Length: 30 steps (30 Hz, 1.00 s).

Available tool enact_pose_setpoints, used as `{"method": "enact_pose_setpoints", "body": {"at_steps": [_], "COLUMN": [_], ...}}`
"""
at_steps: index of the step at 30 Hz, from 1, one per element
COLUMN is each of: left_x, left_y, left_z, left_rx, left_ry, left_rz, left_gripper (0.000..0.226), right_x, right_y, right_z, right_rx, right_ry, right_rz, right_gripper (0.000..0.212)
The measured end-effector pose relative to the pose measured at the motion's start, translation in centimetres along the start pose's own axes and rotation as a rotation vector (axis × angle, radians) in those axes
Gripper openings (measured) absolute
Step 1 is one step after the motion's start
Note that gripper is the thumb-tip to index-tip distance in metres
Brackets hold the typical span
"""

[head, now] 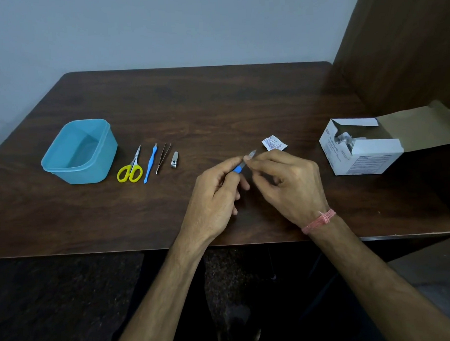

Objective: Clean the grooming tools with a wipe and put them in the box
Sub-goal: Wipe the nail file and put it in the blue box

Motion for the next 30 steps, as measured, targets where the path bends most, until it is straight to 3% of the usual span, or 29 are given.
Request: {"method": "enact_pose_setpoints", "body": {"at_steps": [10,30], "left_x": [-0.2,-0.1], "left_y": [0.0,0.0], "left_z": [0.0,-0.1], "left_rx": [0.026,-0.003], "left_ry": [-0.024,-0.025], "left_rz": [0.023,0.01], "left_gripper": [0.048,0.045], "right_x": [1.0,-0.1], "right_y": [0.2,0.2], "right_z": [-0.2,0.0], "right_rx": [-0.004,-0.047], "right_ry": [0.057,-0.049], "right_rz": [-0.135,0.009], "right_gripper": [0.017,0.021]}}
Point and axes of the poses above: each hand's wrist, its own y-axis towards the middle knuckle, its own z-axis out of the palm, x = y × z, the point moved 4 cm from there along y, towards the middle knuckle, and after that the axes turned 14 degrees about -z, right-handed, at the moved point
